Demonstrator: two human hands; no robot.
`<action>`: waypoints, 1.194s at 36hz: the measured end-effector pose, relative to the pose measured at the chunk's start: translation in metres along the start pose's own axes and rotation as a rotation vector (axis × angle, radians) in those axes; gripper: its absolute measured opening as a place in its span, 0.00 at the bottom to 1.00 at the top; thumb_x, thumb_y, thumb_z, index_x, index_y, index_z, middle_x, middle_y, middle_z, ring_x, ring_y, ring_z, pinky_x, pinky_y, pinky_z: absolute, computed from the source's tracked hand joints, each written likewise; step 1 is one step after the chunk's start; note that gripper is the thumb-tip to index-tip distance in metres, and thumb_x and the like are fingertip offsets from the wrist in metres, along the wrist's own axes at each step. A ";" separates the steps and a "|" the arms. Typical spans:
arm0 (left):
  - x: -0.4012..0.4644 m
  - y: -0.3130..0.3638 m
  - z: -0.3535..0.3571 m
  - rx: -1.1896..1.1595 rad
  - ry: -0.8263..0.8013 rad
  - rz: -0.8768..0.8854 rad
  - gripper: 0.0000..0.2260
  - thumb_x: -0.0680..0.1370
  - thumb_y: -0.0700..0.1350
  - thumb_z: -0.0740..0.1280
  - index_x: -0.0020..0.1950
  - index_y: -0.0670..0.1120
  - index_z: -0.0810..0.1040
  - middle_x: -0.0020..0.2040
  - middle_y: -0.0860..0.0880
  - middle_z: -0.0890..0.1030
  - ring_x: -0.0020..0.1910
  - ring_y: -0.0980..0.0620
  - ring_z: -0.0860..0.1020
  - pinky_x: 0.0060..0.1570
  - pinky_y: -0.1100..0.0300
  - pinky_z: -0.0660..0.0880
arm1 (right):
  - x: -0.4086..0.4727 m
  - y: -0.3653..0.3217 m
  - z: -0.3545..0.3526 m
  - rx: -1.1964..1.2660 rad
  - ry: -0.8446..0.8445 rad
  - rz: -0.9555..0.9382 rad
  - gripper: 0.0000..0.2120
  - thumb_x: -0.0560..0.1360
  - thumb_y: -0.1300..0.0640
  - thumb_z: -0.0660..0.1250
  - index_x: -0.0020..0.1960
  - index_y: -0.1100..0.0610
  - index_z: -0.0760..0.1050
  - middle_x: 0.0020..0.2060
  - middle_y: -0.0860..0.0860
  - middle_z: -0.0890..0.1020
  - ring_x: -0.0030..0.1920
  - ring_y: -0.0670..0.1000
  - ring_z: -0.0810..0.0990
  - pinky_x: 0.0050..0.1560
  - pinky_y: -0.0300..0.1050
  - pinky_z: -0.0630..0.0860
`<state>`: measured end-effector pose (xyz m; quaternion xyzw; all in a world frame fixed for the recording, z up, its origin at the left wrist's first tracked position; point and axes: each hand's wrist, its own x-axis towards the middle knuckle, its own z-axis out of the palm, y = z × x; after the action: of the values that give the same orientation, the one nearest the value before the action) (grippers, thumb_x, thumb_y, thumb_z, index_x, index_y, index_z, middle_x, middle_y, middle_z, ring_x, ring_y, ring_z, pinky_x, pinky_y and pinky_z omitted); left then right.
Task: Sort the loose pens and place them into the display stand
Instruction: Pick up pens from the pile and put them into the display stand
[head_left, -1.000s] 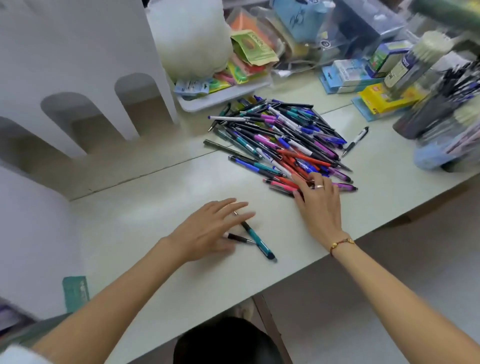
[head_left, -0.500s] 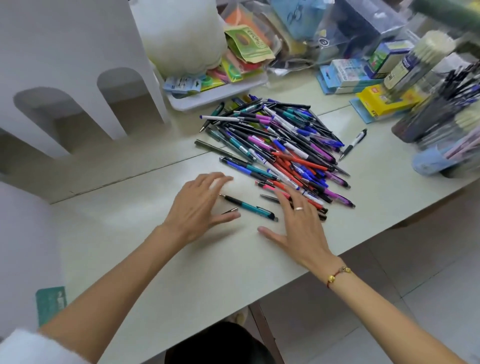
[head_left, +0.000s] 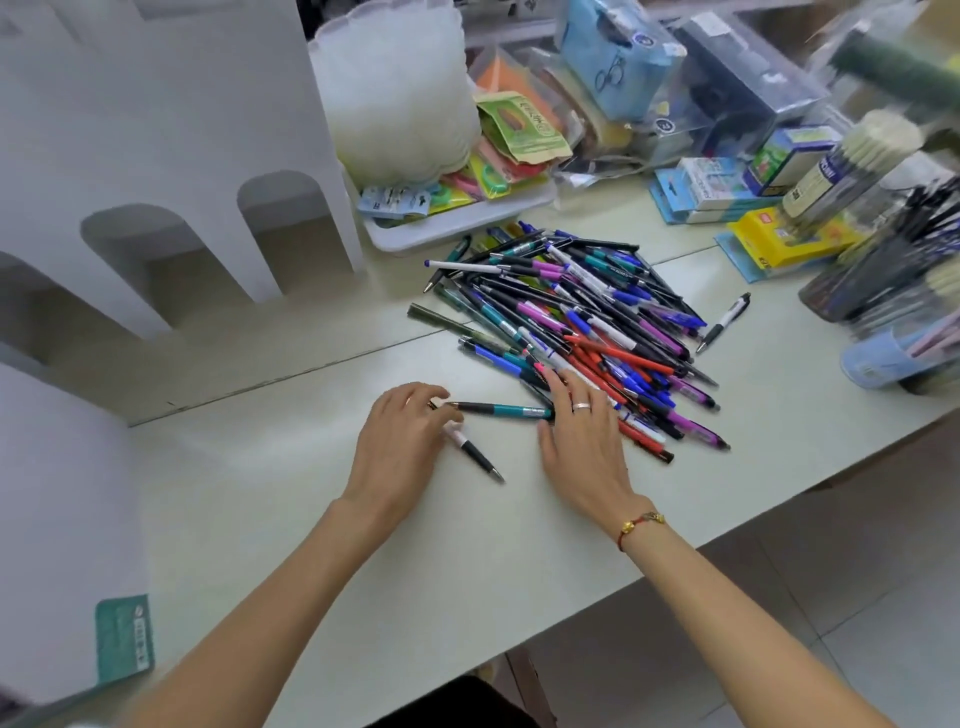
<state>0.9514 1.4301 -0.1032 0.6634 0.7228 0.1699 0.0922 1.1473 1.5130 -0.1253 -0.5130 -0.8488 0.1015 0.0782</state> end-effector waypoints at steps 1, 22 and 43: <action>-0.003 0.003 -0.002 -0.014 0.029 -0.062 0.15 0.68 0.37 0.75 0.51 0.50 0.81 0.57 0.49 0.79 0.57 0.44 0.76 0.53 0.54 0.72 | 0.005 -0.002 0.000 -0.007 -0.011 -0.011 0.30 0.79 0.58 0.60 0.78 0.53 0.53 0.73 0.54 0.64 0.68 0.56 0.65 0.66 0.51 0.63; 0.029 0.005 0.013 -0.293 -0.171 -0.745 0.20 0.76 0.58 0.66 0.60 0.46 0.67 0.48 0.47 0.83 0.49 0.43 0.80 0.47 0.53 0.76 | 0.053 -0.038 -0.020 0.130 -0.128 -0.142 0.23 0.80 0.59 0.57 0.75 0.54 0.59 0.68 0.53 0.68 0.66 0.52 0.64 0.63 0.46 0.64; 0.075 -0.029 -0.018 0.184 -0.292 -0.392 0.28 0.80 0.64 0.48 0.78 0.58 0.47 0.66 0.42 0.65 0.55 0.41 0.76 0.44 0.53 0.74 | -0.026 0.028 -0.061 0.055 -0.554 -0.147 0.30 0.73 0.47 0.70 0.72 0.37 0.62 0.69 0.44 0.59 0.69 0.47 0.59 0.64 0.42 0.66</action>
<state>0.9103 1.5001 -0.0905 0.5336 0.8291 -0.0152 0.1662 1.1976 1.5082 -0.0742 -0.4004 -0.8696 0.2550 -0.1357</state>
